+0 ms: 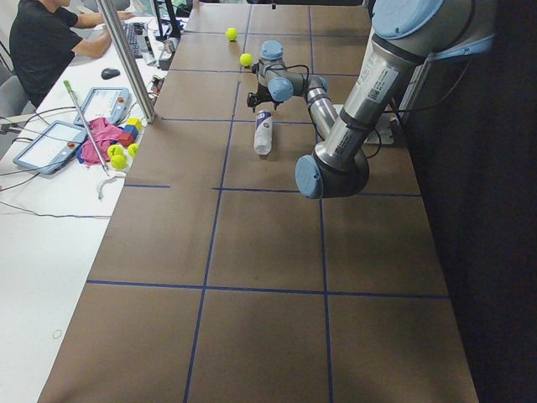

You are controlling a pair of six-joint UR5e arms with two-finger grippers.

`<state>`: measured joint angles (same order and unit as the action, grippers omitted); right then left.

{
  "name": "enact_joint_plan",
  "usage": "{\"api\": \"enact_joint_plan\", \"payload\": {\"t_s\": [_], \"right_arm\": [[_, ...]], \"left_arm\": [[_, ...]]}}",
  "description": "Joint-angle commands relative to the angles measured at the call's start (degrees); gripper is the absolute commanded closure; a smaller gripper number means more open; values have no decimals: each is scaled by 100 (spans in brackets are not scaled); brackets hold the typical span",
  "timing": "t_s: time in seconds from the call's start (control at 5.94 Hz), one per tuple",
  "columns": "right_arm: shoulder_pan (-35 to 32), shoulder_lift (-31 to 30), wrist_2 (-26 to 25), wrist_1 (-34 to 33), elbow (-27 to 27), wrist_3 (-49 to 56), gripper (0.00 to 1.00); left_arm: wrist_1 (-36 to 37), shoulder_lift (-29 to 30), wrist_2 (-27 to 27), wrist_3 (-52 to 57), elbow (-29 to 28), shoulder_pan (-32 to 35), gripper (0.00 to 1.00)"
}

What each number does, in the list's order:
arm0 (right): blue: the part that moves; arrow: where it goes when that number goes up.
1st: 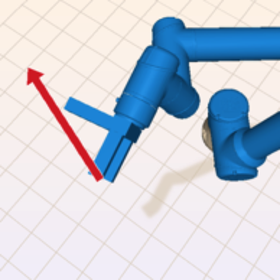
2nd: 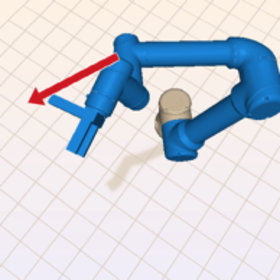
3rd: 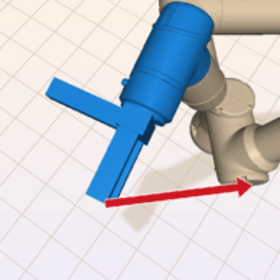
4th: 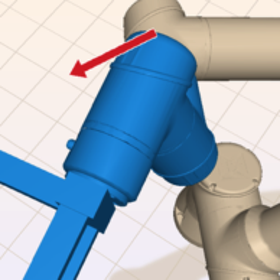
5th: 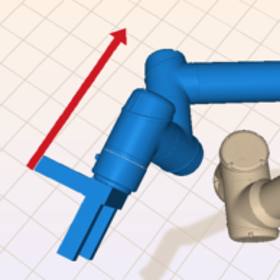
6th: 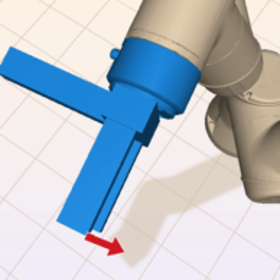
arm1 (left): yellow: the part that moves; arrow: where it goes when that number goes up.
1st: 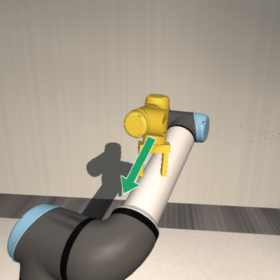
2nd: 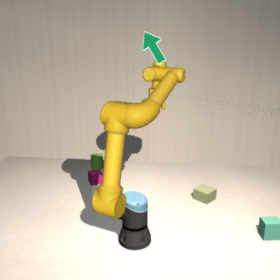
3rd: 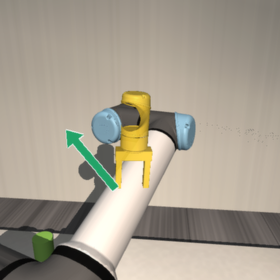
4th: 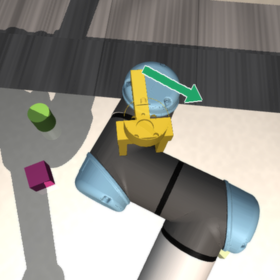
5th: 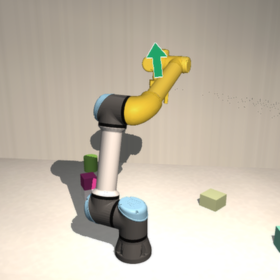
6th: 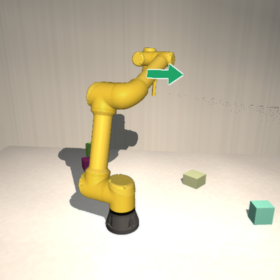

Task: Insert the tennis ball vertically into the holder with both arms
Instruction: 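Reach the left gripper down to the clear can lying on its side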

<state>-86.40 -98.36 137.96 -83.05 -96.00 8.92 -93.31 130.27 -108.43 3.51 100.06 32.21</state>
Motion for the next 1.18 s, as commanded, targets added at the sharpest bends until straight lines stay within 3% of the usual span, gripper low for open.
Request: {"api": "enact_joint_plan", "payload": {"t_s": [0.0, 0.17, 0.34, 0.67, 1.01], "right_arm": [[0, -8, -6, 0, 19, 14, 0], [0, 1, -6, 9, 19, 5, 0], [0, 1, -6, 9, 19, 5, 0], [9, 1, -6, 9, 28, 5, 0], [0, 10, -15, 9, 46, 5, 0]], "left_arm": [[664, 882, 634, 332, -632, -66, 0], [908, 1356, 970, 787, -1306, -101, 0], [1032, 1421, 1104, 913, -1409, -110, 0], [1394, 1301, 1559, 845, -1349, -565, 0], [1315, 1290, 1597, 844, -1199, -743, 0]]}}
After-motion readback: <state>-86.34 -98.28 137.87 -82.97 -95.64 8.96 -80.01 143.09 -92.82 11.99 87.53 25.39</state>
